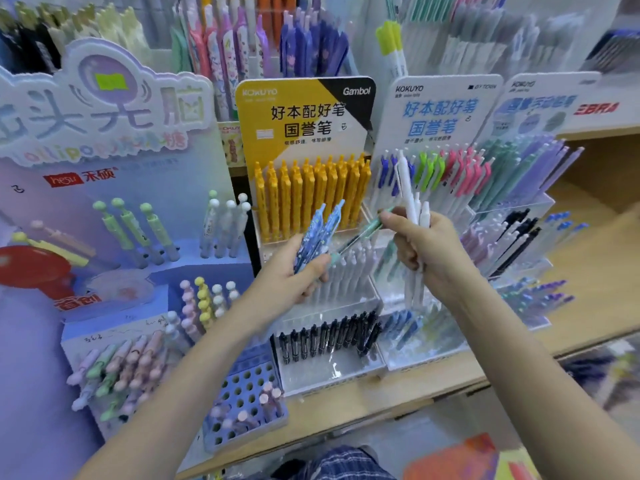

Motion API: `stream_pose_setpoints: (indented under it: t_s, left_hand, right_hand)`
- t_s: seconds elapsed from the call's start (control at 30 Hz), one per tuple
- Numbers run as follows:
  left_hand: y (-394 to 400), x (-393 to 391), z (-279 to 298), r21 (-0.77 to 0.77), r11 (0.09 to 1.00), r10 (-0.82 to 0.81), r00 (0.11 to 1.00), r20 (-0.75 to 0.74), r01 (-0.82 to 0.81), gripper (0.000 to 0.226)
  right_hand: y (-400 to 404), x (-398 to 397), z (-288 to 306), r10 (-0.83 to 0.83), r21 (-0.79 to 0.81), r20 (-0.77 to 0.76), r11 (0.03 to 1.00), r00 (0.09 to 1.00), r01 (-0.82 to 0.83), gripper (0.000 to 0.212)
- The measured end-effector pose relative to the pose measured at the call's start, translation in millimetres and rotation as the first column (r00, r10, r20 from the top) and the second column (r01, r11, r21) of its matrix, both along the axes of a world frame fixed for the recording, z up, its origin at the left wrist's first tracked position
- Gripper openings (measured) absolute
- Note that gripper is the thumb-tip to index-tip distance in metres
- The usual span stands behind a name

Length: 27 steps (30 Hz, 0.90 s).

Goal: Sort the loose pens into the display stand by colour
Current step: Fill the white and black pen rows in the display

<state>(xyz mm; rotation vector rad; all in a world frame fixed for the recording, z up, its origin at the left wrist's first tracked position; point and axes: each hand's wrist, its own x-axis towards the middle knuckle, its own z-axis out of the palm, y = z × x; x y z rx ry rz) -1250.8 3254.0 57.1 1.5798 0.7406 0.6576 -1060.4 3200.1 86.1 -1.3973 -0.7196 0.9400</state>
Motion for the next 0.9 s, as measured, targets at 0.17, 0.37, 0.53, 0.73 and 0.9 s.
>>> stream_pose_setpoints:
  t_s: [0.17,0.37,0.53,0.73,0.9]
  left_hand:
    - [-12.9,26.3,3.6,0.014,0.999,-0.034,0.999,-0.007,0.034,0.007]
    - [-19.9,51.6,-6.1,0.328,0.929,0.233,0.958,-0.165,-0.169,0.014]
    - [-30.9,64.2,-18.4,0.227,0.924,0.333,0.94,-0.077,-0.308,0.011]
    - [-43.4,69.6,-27.7,0.243,0.899,0.399,0.91,-0.11,-0.364,0.009]
    - [-53.0,73.4,-35.2,0.224,0.886,0.435,0.895,-0.096,-0.406,0.012]
  right_hand:
    - [-21.5,37.8,8.8,0.044,0.043,-0.007,0.998,0.999,-0.044,0.005]
    - [-41.2,92.0,20.2,-0.084,0.102,0.192,0.993,0.978,0.065,0.013]
    - [-30.6,90.4,-4.4,0.035,0.07,0.63,0.992,0.776,-0.101,0.015]
    - [-10.4,88.7,-38.8,0.164,0.0,0.811,0.96,0.561,-0.28,0.014]
    - [6.5,83.4,-39.0,0.275,-0.168,0.88,0.943,0.387,-0.288,0.017]
